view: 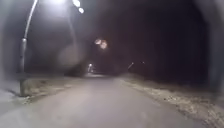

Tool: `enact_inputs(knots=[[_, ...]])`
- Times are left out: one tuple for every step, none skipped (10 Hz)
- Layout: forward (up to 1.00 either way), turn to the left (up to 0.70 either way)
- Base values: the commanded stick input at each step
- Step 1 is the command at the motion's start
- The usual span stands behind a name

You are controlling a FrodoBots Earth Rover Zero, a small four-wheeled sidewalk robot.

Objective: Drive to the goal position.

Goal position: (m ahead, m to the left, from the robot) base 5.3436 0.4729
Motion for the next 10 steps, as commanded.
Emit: enact_inputs(knots=[[0.85,0.34],[0.85,0.34],[0.85,0.34],[0.85,0.00],[0.85,0.00],[0.85,0.00],[0.85,0.01],[0.85,0.34],[0.85,0.34],[0.85,0.28]])
